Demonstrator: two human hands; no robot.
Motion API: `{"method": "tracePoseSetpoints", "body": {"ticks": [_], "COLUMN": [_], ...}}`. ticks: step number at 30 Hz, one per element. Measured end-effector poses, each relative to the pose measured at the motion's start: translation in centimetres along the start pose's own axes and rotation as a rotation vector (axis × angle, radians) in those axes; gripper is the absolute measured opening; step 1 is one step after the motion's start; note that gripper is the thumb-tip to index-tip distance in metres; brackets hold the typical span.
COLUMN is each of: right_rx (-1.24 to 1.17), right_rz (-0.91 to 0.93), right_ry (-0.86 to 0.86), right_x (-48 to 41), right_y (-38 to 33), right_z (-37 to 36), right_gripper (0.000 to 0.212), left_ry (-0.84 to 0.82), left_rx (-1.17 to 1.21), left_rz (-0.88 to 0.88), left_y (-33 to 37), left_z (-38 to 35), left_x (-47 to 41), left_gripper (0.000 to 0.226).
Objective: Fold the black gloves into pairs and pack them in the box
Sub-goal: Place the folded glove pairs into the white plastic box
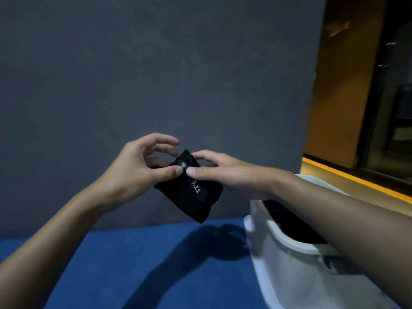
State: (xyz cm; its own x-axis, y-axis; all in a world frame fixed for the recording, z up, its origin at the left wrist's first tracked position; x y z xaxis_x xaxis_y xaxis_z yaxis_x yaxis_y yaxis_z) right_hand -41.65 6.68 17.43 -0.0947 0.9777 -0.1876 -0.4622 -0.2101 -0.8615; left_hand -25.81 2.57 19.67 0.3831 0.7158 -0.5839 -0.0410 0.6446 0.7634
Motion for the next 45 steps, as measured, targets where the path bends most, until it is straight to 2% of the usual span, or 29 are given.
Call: {"method": "tracePoseSetpoints", "body": {"ticks": [4,9,13,15,17,20,27,31,37,40,45], "right_rx": [-0.078,-0.14,-0.154,-0.178,-0.228,-0.226,-0.14,0.033,0.086,0.113,0.152], "right_rz": [0.025,0.038,0.057,0.058,0.051,0.029,0.007,0.078,0.064,-0.006,-0.108], "right_ry": [0.094,0.233,0.476,0.565,0.614,0.609,0.522,0.529,0.558,0.583,0.73], "right_x": [3.4,7.3,9.6,10.6,11.3,11.8,12.4,12.3,12.2,12.2,12.7], "right_y": [0.2,1.4,3.2,4.1,5.0,6.1,7.7,7.9,8.3,9.1,10.6], "right_z": [4.9,10.2,14.2,15.7,16.8,17.3,17.9,18.4,18.9,19.8,21.9], "right_gripper": [0.034,0.032,0.031,0.032,0.034,0.035,0.058,0.051,0.034,0.032,0.024], "left_ry": [-0.113,-0.196,-0.039,0.021,-0.03,-0.111,-0.017,-0.029,-0.044,-0.043,-0.119], "left_rx": [-0.013,0.007,-0.044,-0.06,-0.026,0.135,0.289,0.3,0.293,0.176,-0.307], "left_rz": [-0.065,-0.133,-0.19,-0.112,0.022,0.143,0.262,0.284,0.285,0.211,-0.088], "left_y": [3.4,5.8,5.9,5.0,3.7,3.0,0.9,0.1,-0.4,-0.6,-0.6], "left_z": [-5.3,-11.7,-14.9,-16.3,-18.2,-21.2,-24.0,-24.7,-24.9,-24.1,-22.7], "left_x": [-2.0,-3.9,-5.4,-5.7,-5.6,-4.6,-4.7,-5.1,-5.0,-5.2,-4.6], "left_gripper": [0.05,0.043,0.036,0.046,0.061,0.059,0.054,0.053,0.047,0.036,0.013]}}
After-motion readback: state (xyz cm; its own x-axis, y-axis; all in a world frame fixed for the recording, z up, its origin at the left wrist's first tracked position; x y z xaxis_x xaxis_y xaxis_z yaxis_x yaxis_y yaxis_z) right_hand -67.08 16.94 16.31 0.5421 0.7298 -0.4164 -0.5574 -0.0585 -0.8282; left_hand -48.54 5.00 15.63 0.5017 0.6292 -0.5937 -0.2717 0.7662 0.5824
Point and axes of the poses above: each hand's wrist, its own x-axis away from the middle knuckle, its own z-axis out of the back of the hand, y = z × x, the point moved 7 cm from there along -x, towards the middle knuckle, and after that the axes turned 5 degrees about y, right-handed, at the moved point
